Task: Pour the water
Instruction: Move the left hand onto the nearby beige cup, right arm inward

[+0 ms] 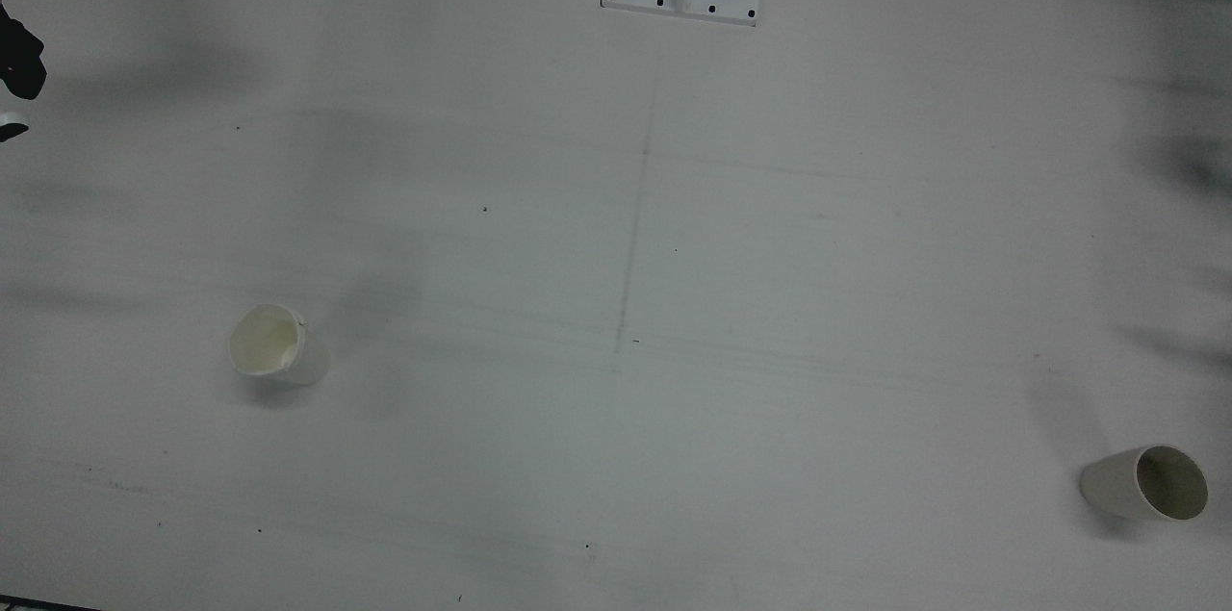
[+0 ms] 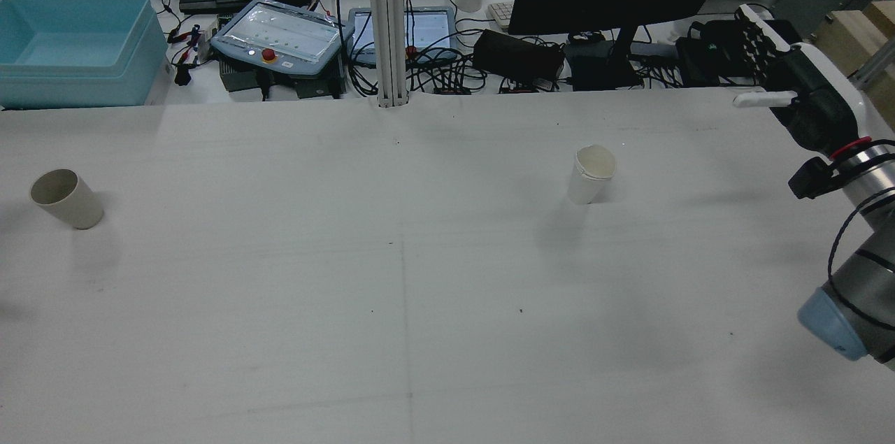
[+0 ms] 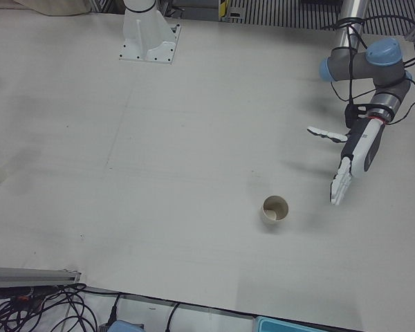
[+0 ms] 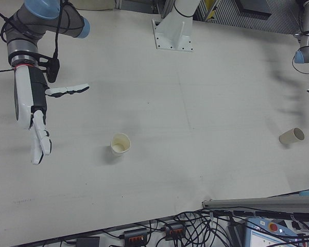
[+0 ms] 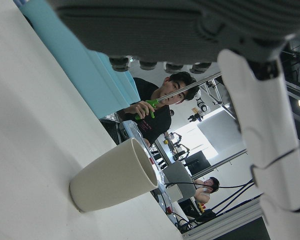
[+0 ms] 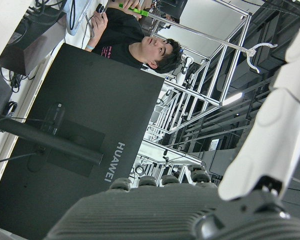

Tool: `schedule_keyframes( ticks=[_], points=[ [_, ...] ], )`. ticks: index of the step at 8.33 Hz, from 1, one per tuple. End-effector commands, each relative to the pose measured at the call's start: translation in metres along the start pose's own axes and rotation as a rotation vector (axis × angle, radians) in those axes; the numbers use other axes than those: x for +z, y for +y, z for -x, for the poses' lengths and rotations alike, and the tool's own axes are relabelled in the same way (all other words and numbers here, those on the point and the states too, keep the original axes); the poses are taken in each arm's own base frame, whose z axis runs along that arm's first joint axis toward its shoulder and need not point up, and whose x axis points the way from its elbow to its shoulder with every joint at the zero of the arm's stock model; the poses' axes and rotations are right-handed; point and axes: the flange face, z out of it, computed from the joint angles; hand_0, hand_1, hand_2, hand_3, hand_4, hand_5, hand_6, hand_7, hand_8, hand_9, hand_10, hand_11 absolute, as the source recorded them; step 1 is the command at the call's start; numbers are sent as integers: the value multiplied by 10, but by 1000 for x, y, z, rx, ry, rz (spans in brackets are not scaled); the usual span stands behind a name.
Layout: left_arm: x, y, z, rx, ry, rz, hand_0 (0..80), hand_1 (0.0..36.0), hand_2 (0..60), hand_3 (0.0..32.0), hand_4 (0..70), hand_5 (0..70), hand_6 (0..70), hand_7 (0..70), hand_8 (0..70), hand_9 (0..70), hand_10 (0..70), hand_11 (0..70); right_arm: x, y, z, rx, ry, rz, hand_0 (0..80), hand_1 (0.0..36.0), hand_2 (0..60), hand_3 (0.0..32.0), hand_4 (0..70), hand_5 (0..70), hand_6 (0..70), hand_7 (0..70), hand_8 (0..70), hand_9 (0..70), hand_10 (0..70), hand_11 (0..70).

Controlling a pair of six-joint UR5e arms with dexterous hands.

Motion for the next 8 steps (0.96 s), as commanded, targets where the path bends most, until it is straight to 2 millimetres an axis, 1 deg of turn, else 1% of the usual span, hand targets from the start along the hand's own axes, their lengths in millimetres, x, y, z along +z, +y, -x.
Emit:
schedule_keyframes(
  ticks=[1, 2, 3, 4, 5, 6, 7, 8],
  points=[
    [63, 13, 58, -47, 8, 9, 493, 161, 0, 38, 0, 38, 9, 23, 0, 0, 16, 42, 8, 21, -4, 17, 2, 36, 472, 122, 8, 0, 28, 68, 13, 0, 0, 0, 0, 0],
    [66, 1, 72, -48, 3, 3, 491, 161, 0, 36, 0, 35, 7, 18, 0, 0, 16, 42, 7, 23, -4, 19, 3, 40, 471, 122, 7, 0, 25, 71, 12, 0, 0, 0, 0, 0],
    [76, -10, 82, -46, -3, -6, 490, 163, 0, 32, 0, 32, 8, 16, 0, 0, 17, 43, 6, 25, -10, 22, 14, 44, 471, 122, 6, 0, 24, 72, 13, 0, 0, 0, 0, 0],
    [85, -11, 86, -46, -4, -5, 494, 170, 4, 32, 0, 34, 9, 17, 0, 0, 19, 46, 6, 29, -17, 24, 25, 49, 472, 121, 7, 0, 23, 73, 15, 0, 0, 0, 0, 0],
    [95, -8, 86, -46, 0, 1, 493, 170, 7, 32, 0, 29, 8, 16, 0, 0, 18, 45, 6, 31, -22, 27, 33, 53, 471, 120, 6, 0, 23, 77, 16, 2, 0, 0, 0, 0],
    [110, -10, 89, -40, 6, -6, 493, 170, 13, 32, 0, 31, 9, 16, 0, 0, 19, 46, 6, 31, -23, 27, 35, 52, 470, 119, 10, 0, 25, 79, 18, 9, 0, 0, 0, 0],
    [123, -12, 92, -38, 15, -12, 500, 181, 20, 24, 0, 41, 16, 22, 0, 0, 22, 52, 5, 31, -23, 26, 35, 51, 469, 118, 11, 0, 29, 84, 21, 12, 0, 0, 0, 0],
    [133, -7, 92, -37, 15, -6, 500, 187, 36, 22, 0, 40, 17, 22, 0, 0, 23, 54, 4, 31, -28, 26, 45, 51, 469, 117, 10, 0, 29, 87, 23, 16, 0, 0, 0, 0]
  ],
)
